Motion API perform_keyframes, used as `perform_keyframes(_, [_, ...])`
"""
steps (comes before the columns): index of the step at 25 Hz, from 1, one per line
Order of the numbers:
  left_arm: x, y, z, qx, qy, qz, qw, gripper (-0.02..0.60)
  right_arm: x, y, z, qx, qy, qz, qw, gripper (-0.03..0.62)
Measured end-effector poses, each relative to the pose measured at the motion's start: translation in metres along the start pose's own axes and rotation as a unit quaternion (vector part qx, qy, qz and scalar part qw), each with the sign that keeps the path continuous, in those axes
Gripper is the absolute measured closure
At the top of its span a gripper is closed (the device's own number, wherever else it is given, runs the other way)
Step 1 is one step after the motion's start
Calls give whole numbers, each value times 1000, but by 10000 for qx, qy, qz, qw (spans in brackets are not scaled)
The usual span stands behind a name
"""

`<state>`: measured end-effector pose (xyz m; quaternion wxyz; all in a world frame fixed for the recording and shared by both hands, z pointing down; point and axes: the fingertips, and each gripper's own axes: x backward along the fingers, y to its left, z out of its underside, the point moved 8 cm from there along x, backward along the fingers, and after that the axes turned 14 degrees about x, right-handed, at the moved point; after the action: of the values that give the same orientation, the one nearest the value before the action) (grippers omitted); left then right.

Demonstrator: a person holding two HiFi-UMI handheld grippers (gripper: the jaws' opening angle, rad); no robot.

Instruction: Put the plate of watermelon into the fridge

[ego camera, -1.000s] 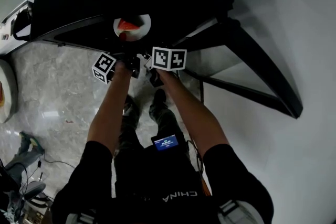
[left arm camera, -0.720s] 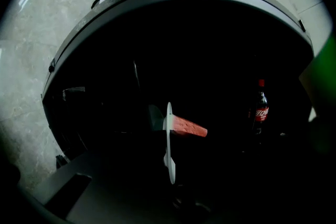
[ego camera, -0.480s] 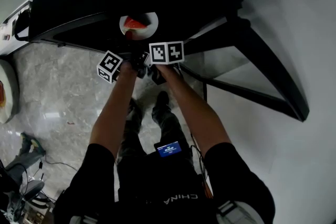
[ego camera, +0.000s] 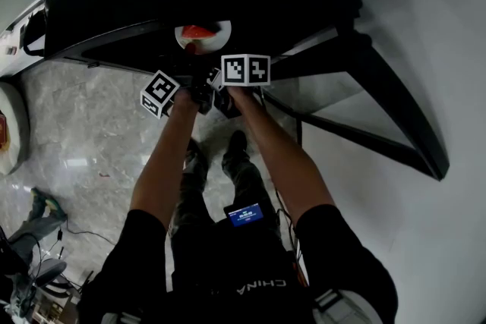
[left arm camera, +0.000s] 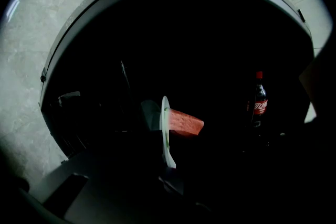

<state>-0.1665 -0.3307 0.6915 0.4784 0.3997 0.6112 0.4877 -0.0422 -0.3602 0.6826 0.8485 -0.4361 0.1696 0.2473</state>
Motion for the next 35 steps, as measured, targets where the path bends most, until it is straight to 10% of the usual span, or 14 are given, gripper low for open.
perform_keyframes(17, [-3, -14, -5, -148, 1605, 53, 9869, 418, -10, -2, -5, -708, -237, -55, 9972, 579])
perform_keyframes(35, [52, -8, 9, -147, 1907, 828, 9780, 438, -19, -7, -25, -974, -566, 49, 9936, 579])
